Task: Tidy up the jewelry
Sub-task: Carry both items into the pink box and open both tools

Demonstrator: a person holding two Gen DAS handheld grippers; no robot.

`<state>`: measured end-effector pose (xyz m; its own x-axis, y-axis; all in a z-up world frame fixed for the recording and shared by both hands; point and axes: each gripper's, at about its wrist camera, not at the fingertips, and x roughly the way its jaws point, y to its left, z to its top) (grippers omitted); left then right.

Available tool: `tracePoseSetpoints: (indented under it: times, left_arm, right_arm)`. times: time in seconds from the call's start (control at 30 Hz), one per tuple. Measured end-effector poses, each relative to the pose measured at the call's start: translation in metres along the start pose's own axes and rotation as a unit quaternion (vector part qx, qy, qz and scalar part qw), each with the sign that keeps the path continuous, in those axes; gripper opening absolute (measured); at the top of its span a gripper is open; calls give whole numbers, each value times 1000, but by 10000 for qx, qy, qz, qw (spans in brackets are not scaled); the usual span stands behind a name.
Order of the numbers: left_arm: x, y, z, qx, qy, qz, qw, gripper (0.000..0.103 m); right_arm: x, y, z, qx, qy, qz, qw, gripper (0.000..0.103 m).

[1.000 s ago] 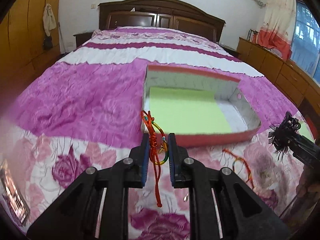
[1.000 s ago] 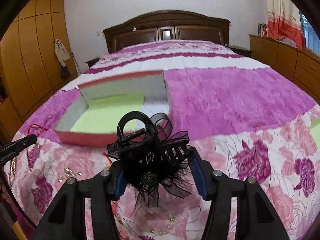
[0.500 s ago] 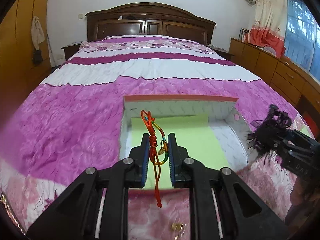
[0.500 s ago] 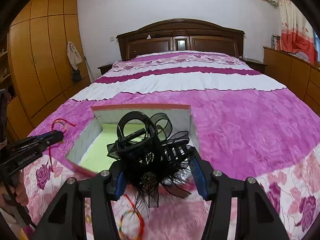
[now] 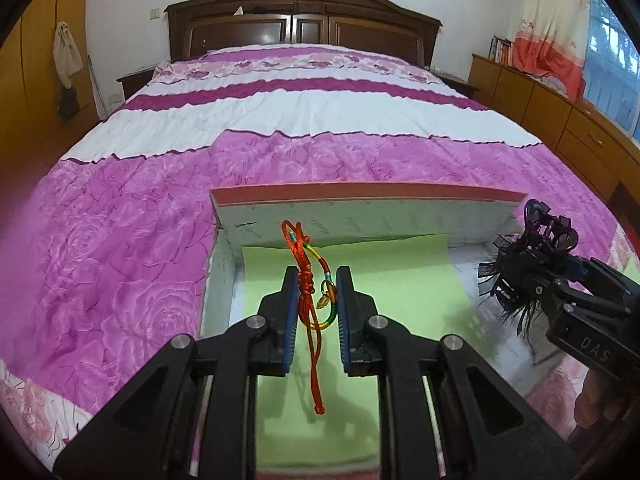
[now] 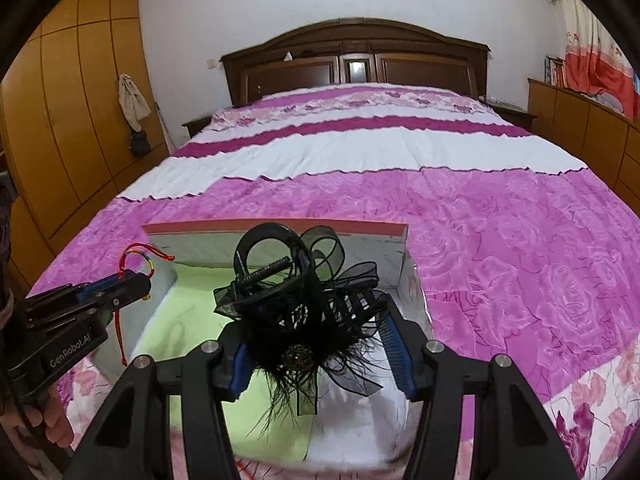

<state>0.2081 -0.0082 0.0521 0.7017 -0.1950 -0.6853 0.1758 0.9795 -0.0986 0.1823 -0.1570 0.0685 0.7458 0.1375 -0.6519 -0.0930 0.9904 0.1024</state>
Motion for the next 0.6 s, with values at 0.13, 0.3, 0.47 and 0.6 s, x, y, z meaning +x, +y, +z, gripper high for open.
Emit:
tracePoseSetpoints:
  times: [0.13,0.3,0.47,0.6]
  left_arm:
    - [16,2,1,-46,104,57,9999,10]
    - [35,7,1,-122,280,115,9995,10]
    - [47,13,-4,-353,583,140,9976,10]
    - [48,8,-6,-287,690,237,9969,11]
  right_arm:
    - [21,-2,1,1,143,-91,9999,58]
    - [46,-9,0,67,388,-175,9991,58]
    - [59,-14,0,110,535,-226,9983,58]
    - [67,-14,2,-55,570,-446,9974,58]
